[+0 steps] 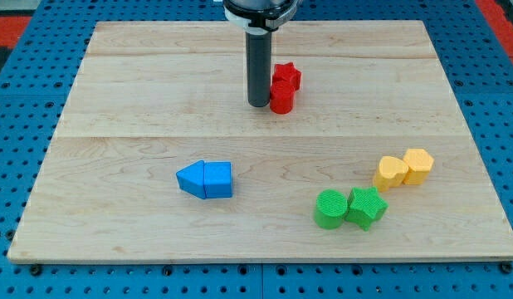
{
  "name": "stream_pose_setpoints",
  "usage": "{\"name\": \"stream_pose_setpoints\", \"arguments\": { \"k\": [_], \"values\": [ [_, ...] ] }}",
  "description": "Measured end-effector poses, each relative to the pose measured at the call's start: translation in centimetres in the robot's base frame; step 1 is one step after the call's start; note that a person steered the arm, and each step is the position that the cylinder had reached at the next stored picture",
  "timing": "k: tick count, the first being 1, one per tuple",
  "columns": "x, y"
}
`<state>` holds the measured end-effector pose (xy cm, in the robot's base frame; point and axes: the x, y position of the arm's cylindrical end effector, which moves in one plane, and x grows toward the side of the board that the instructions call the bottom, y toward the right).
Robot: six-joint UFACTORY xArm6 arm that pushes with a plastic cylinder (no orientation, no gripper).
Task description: Slightly push the red circle to the left
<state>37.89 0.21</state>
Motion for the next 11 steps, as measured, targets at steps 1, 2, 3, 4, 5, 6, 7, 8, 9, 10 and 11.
{"name": "stream_pose_setpoints", "arguments": {
  "k": [1,2,3,4,5,6,7,8,9,10,11],
  "values": [
    [0.0,0.3],
    [0.0,1.7],
    [0.0,2.4],
    [3.3,2.8],
    [4.5,2.8],
    [4.6,2.8],
    [4.8,4.3],
    [4.3,4.9],
    [3.9,10.0],
    [1.6,11.8],
    [0.2,9.0]
  ]
}}
